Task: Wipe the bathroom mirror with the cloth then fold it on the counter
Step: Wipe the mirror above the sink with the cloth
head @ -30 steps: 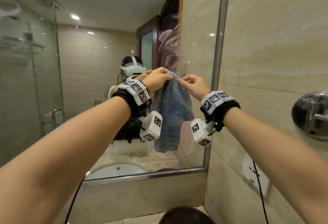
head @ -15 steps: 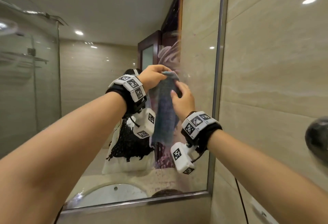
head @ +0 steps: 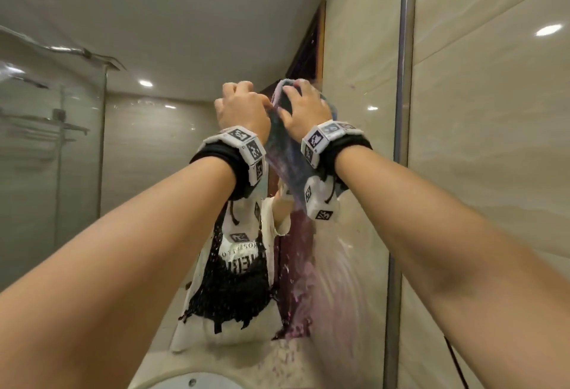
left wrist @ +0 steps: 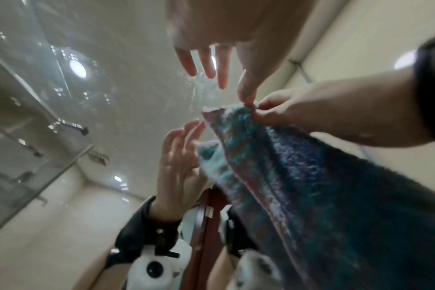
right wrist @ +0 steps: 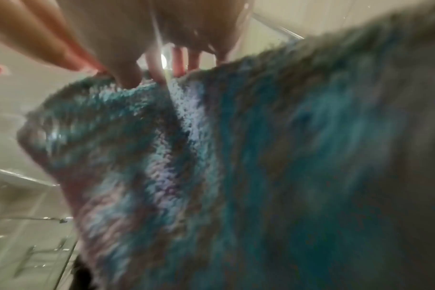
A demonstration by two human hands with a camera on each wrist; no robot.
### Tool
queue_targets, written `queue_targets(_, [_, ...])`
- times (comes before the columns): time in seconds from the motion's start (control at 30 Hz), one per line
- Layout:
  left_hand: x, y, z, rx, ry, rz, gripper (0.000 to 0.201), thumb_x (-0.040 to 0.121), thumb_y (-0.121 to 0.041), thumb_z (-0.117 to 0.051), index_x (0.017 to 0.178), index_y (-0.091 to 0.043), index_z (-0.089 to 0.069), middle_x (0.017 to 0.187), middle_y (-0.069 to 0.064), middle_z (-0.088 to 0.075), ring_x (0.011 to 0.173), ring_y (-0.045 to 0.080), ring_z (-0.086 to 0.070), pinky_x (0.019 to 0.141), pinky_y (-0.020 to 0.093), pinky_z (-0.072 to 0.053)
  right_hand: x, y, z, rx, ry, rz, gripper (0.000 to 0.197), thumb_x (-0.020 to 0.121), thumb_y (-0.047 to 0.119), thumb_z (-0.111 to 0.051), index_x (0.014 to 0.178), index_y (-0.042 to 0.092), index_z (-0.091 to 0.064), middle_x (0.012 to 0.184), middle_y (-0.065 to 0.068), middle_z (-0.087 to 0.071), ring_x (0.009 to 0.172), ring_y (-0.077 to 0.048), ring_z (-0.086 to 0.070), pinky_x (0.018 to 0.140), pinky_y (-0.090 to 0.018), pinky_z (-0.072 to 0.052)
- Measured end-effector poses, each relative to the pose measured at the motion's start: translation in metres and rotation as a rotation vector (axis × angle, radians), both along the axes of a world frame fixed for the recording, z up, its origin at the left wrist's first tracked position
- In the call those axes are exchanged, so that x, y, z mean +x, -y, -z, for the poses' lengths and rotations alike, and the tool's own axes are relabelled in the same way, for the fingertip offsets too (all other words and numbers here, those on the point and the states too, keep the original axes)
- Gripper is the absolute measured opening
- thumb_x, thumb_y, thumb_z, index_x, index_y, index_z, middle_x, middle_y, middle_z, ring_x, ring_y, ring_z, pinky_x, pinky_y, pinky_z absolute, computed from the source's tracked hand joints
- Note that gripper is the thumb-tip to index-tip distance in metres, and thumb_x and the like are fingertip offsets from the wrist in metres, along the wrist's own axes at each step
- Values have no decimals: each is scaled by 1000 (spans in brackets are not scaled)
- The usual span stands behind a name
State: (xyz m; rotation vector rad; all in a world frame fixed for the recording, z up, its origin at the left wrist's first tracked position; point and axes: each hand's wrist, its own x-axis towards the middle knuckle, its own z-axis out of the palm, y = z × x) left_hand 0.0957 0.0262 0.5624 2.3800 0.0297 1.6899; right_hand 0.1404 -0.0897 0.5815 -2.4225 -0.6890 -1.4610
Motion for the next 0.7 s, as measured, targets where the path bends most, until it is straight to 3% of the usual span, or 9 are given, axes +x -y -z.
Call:
queue_targets(0.07, [8,-8,9,57,45,-64,25,92,-25,-51,109,-30,-68,127,-1,-51,121,25,-39,98,39,-34,11,4,-3,30,75,-50,41,94,31,-47,132,17,-44,140,-5,-37,129,-22,-36,106,-42,-35])
queue_targets(0.13, [18,-15,20,64,99,-31,32,92,-23,-47,121,-23,-61,121,2,-56,115,25,-47,96,38,-38,20,6,-1,81,180,-114,34,93,29,-48,122,12,-51,128,-7,-46,120,-23,-44,101,-43,-40])
queue_targets(0.2, [26,-19,31,72,112,-4,41,92,-19,-46,133,-19,-49,133,3,-52,123,23,-46,103,38,-37,27,6,0,167,241,-170,30,93,29,-46,113,8,-53,119,-10,-50,112,-24,-48,95,-43,-43])
queue_targets(0.27, [32,-21,38,116,74,-31,42,92,-16,-44,134,-15,-47,145,3,-41,133,20,-37,109,41,-31,29,7,1,224,237,-165,36,93,33,-46,118,8,-49,124,-9,-48,116,-23,-45,97,-43,-42])
queue_targets(0.33, [32,-24,39,159,40,-71,41,92,-14,-42,132,-13,-48,150,5,-35,137,20,-32,110,44,-29,29,6,0,200,198,-70,49,94,40,-44,133,11,-40,139,-7,-39,128,-22,-37,106,-43,-35])
queue_targets(0.4, [30,-26,39,186,-11,-100,45,92,-13,-41,137,-13,-43,152,5,-29,140,20,-28,111,46,-28,26,3,0,104,106,72,65,93,49,-40,146,15,-22,152,-6,-20,141,-22,-19,114,-53,-19])
queue_targets(0.5, [25,-27,42,218,-81,-133,53,93,-13,-43,145,-13,-30,156,5,-19,143,20,-21,113,46,-23,26,1,3,-34,-23,204,73,94,56,-30,149,25,5,157,-2,9,145,-21,8,109,-64,-1])
queue_targets(0.6, [25,-25,42,221,-82,-150,53,94,-12,-40,146,-12,-28,156,6,-18,143,21,-21,113,47,-23,30,11,1,-122,-39,226,68,95,57,-20,147,29,13,156,-1,18,144,-20,15,110,-65,4])
queue_targets(0.7, [25,-26,42,212,-96,-155,52,95,-11,-37,146,-12,-28,156,5,-17,143,21,-20,114,48,-24,35,27,-4,-40,-100,258,71,93,60,-18,146,29,18,155,-1,21,143,-20,17,108,-64,9])
